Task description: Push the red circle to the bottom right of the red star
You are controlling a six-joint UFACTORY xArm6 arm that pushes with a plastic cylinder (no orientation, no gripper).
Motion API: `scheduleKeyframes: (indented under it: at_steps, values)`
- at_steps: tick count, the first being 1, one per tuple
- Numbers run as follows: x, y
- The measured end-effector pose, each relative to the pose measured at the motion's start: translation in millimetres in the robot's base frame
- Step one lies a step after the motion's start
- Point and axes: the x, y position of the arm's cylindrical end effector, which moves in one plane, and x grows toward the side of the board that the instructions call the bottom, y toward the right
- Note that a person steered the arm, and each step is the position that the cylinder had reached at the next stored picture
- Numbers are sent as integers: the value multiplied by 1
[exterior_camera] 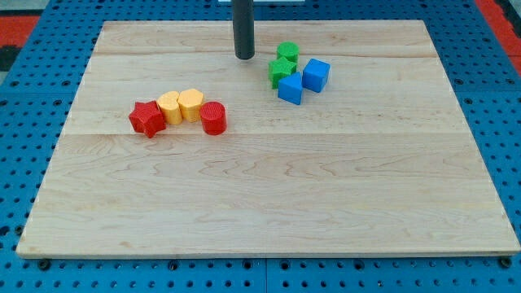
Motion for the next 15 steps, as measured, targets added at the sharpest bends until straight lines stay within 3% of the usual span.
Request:
scheduleKeyframes:
  at_steps: [3, 8, 9, 10, 11, 13, 14, 15]
  values:
    - [9, -1]
    - [149, -47]
    - [154, -16]
    - [192, 9]
    - [204, -40]
    - [182, -66]
    - [148, -26]
    - [99, -37]
